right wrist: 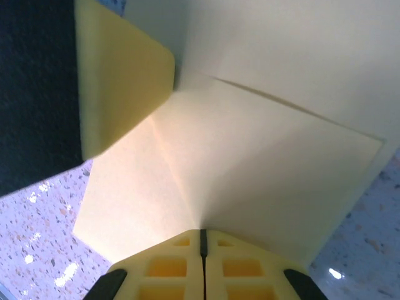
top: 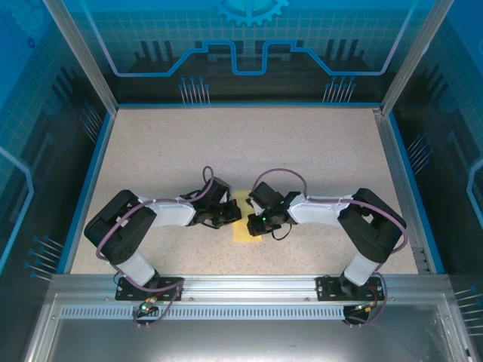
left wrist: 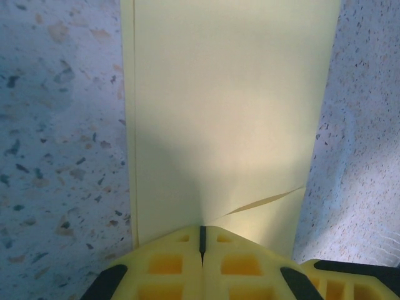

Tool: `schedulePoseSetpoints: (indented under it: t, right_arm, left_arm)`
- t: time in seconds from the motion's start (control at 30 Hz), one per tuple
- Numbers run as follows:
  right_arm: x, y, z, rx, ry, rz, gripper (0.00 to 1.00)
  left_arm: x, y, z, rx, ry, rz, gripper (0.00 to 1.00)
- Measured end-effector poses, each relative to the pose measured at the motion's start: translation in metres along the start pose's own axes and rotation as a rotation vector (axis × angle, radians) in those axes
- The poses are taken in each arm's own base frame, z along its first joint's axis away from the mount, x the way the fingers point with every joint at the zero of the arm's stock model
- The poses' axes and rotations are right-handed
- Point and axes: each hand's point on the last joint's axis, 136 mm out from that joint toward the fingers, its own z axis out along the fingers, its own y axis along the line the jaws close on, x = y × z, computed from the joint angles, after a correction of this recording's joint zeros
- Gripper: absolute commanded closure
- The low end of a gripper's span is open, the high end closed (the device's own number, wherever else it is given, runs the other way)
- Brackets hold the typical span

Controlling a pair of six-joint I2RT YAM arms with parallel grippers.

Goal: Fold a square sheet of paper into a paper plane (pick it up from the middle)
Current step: Fold the triangle a second time at the center of the table.

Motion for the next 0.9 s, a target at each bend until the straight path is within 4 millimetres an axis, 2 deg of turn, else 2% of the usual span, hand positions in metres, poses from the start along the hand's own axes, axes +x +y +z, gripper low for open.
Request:
schedulePoseSetpoints:
  t: [0.63,0.8,0.9]
  right_arm:
    - [0.034,-0.017,-0.013,-0.001,0.007,-0.001,0.94]
    - [0.047,-0.024,-0.026,0.036,0.038,0.000,0.93]
    - [0.039,-0.017,-0.040,0.015,-0.006,-0.014,0.92]
  left_arm:
    - [0.000,0.000,0.000,-0.006,0.001,-0.002,0.99]
    - [0.000,0.001,0.000,-0.009,0.001,-0.003,0.99]
    - [0.000,0.001,0.000,-0.010,0.001,-0.003,0.99]
